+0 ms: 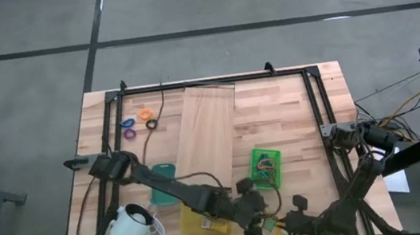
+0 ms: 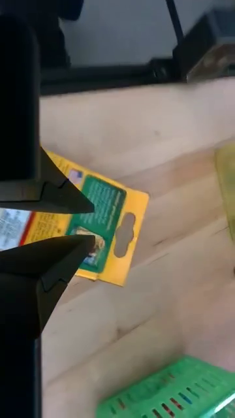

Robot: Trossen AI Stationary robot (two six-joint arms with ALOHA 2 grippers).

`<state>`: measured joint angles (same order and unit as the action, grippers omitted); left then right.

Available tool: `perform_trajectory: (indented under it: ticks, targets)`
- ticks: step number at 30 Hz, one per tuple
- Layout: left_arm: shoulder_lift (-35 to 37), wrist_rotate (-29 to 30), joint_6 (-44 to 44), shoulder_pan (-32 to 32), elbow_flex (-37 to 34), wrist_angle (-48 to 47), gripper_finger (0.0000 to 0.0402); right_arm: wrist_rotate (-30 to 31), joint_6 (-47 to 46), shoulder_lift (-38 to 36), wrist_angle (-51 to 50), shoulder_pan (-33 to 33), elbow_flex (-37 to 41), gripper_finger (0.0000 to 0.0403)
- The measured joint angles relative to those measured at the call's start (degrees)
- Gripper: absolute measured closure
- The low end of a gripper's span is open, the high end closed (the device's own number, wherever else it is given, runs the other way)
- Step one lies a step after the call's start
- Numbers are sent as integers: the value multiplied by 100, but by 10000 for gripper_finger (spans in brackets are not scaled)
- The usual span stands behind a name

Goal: Pick & Place Office Desk Supplies
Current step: Put the large yellow crayon box into the yellow bin

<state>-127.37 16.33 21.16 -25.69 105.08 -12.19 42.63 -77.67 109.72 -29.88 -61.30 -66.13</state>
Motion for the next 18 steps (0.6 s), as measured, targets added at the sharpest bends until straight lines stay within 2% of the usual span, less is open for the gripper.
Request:
perform_trajectory:
  ticks: [7,11,14,18]
  targets:
    - [988,1713,-388,-114,-44,-1519,282,409,7,-101,8,-187,0,339]
    - [1493,2115,-688,-289,-99,-1927,282,405,-13,-104,2,-223,4,339]
    - [1992,2498,-680,-427,-480,-1910,282,405,-13,-102,14,-223,4,339]
    - [2945,3236,-262,-629,-1465,-1797,282,403,-19,-103,18,-223,4,339]
